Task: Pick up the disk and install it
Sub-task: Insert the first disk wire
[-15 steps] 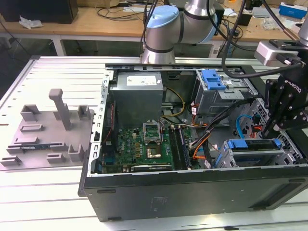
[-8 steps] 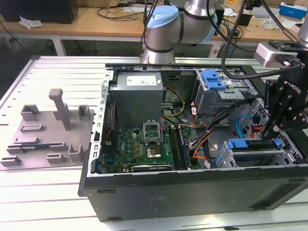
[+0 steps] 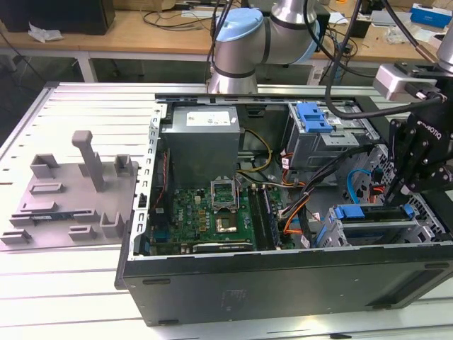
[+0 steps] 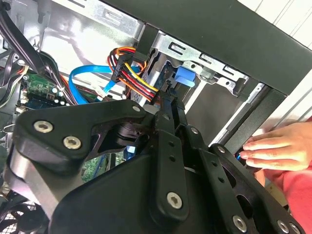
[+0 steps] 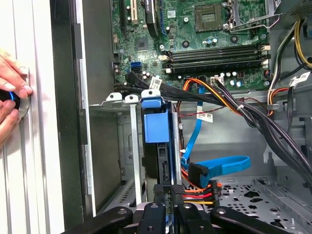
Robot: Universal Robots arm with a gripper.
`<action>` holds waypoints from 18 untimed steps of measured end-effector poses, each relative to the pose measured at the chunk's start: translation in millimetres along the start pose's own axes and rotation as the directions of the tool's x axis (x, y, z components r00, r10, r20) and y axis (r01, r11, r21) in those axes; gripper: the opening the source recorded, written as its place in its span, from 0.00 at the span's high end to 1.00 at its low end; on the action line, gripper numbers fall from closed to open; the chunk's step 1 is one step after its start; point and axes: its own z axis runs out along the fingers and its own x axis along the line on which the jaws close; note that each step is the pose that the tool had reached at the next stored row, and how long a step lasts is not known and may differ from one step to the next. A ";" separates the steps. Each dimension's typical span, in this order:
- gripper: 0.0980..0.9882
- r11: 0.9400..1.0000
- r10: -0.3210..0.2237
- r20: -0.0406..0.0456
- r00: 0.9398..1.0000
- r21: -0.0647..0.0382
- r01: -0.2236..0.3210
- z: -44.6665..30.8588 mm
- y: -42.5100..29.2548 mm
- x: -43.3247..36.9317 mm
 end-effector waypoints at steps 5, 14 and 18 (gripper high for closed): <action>0.93 1.000 0.000 0.000 1.000 0.000 0.000 0.9 0.0 -0.1; 0.93 1.000 0.000 0.000 1.000 0.000 0.000 4.2 -0.1 -0.6; 0.93 1.000 0.000 0.000 1.000 0.000 0.000 5.6 -0.1 -0.8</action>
